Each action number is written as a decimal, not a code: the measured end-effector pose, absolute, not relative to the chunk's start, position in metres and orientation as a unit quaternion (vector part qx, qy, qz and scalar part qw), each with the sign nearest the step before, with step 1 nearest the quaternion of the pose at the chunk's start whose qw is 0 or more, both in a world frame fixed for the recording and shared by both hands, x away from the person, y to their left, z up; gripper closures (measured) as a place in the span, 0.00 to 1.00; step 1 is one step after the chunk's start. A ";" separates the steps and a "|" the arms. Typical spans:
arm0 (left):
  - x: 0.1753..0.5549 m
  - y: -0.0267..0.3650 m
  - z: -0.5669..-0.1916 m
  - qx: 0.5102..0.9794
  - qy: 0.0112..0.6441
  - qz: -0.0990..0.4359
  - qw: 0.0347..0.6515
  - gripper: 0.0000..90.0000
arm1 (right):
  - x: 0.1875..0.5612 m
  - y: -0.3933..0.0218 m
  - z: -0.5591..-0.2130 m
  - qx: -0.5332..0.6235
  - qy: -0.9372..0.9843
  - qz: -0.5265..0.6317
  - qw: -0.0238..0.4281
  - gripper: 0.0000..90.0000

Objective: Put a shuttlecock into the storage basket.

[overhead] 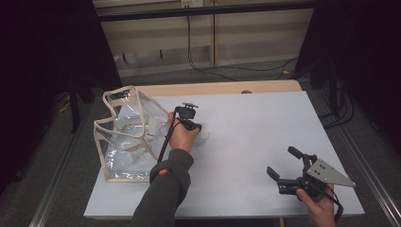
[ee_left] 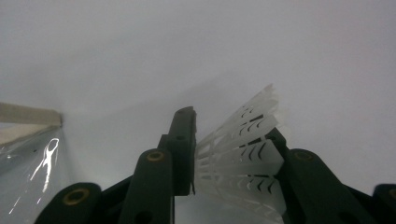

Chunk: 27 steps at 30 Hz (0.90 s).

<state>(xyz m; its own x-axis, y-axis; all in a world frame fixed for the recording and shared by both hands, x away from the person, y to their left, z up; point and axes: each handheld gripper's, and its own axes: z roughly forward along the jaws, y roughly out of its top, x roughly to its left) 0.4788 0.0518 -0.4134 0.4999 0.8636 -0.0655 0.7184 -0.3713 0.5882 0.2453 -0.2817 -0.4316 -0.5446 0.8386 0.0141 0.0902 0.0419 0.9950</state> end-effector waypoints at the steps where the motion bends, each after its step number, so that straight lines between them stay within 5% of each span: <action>1: 0.478 0.052 -0.412 0.818 0.485 0.127 0.283 0.75 | 0.245 -0.282 -0.432 0.358 0.648 0.593 0.316 0.02; 14: 0.476 0.062 -0.401 0.799 0.518 0.133 0.274 0.98 | 0.246 -0.281 -0.431 0.357 0.648 0.593 0.316 0.02; 27: 0.473 0.065 -0.393 0.788 0.537 0.070 0.293 0.99 | 0.246 -0.281 -0.431 0.358 0.648 0.592 0.317 0.02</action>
<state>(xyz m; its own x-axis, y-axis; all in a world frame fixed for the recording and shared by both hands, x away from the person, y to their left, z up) 0.4734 0.0645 -0.3930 0.4131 0.8876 -0.2036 0.8051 -0.2515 0.5371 0.2457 -0.2810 -0.4314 -0.5430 0.8397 0.0123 0.0879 0.0423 0.9952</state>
